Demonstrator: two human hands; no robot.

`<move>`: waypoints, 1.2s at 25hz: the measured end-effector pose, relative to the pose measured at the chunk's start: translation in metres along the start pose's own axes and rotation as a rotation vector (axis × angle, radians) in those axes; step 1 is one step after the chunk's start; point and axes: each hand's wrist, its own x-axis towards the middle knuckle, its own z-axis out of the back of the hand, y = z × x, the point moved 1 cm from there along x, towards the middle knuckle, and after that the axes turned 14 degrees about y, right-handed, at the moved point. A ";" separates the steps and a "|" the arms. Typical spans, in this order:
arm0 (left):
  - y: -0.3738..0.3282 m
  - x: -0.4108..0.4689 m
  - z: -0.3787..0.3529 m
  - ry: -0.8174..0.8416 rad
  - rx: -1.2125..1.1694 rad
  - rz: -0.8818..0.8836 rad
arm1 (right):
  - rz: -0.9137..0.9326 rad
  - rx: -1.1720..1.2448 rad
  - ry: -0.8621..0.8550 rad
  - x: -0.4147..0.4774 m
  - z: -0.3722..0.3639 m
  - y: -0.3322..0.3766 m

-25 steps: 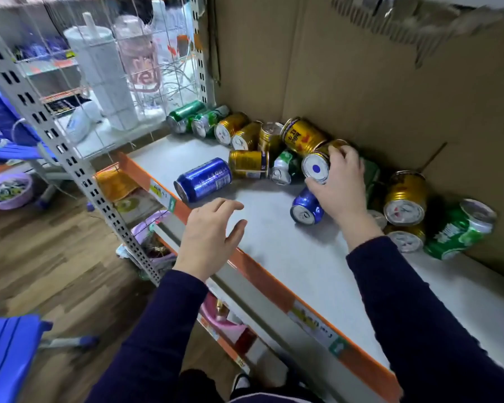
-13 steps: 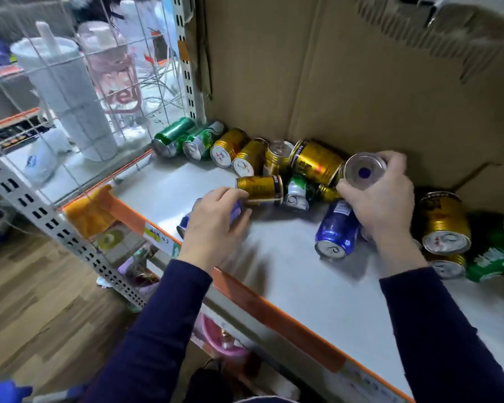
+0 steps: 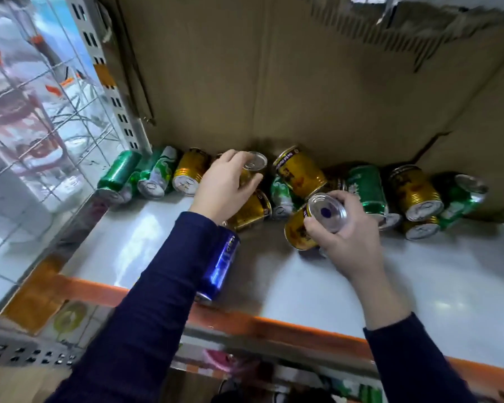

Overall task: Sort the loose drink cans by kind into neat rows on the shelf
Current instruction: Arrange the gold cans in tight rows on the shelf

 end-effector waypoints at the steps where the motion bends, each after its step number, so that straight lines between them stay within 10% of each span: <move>1: -0.003 0.006 -0.002 0.018 0.002 -0.029 | -0.007 -0.011 -0.001 -0.003 -0.002 0.001; 15: -0.044 0.062 -0.052 0.346 0.023 -0.121 | -0.167 -0.057 -0.075 -0.049 0.030 -0.013; 30: -0.068 0.002 -0.039 0.116 -0.385 -0.278 | -0.217 -0.053 -0.187 -0.073 0.058 -0.030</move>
